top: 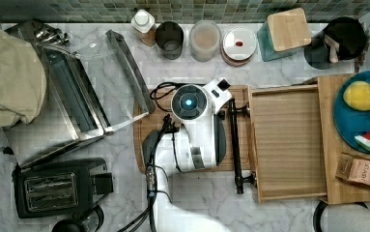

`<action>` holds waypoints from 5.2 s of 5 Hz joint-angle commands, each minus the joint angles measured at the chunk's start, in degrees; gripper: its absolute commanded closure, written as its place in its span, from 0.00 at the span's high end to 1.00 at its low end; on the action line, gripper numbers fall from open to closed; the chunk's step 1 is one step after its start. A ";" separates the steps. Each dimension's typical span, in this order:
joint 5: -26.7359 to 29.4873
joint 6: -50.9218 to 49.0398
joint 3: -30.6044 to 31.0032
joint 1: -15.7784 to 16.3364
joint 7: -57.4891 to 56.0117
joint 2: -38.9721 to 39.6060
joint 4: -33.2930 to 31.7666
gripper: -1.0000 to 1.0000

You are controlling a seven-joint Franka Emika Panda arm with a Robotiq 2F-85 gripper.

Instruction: Close the drawer.

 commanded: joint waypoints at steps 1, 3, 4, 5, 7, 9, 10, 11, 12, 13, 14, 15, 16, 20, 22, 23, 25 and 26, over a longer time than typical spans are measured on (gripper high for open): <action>-2.41 -3.22 -3.43 -3.20 -1.97 -0.53 -2.46 0.00; -6.11 3.07 -7.04 -5.52 -5.60 -3.09 -7.30 0.00; -3.68 -1.99 -6.90 -7.33 -10.08 -1.53 -4.60 0.00; -3.91 -1.82 -8.08 -7.28 -9.65 -4.35 -7.46 0.00; -9.01 6.54 -11.63 -9.23 -11.58 -2.99 -7.57 0.00; -6.45 10.73 -9.90 -19.04 -21.36 2.09 -3.74 0.00; -5.68 8.11 -11.26 -22.11 -23.73 2.21 -0.96 0.00; -4.36 11.49 -13.92 -24.40 -27.58 4.30 1.60 0.00; 1.43 13.63 -13.66 -29.78 -36.82 8.60 7.37 0.00; 3.33 12.25 -13.80 -32.36 -41.32 11.93 12.83 0.00; 1.01 12.56 -16.59 -30.74 -39.13 11.06 13.13 0.00; 12.10 4.86 -12.76 -34.91 -56.35 9.97 15.45 0.00; 15.60 4.81 -19.16 -28.87 -58.66 10.60 15.48 0.00; 15.02 4.82 -18.13 -29.84 -58.31 10.48 15.47 0.00; 14.97 4.81 -18.04 -29.93 -58.23 10.48 15.47 0.00; 14.97 4.84 -18.04 -29.94 -58.23 10.48 15.46 0.00; 15.00 4.82 -18.10 -29.86 -58.22 10.48 15.47 0.00; 15.01 4.82 -18.11 -29.85 -58.29 10.48 15.46 0.00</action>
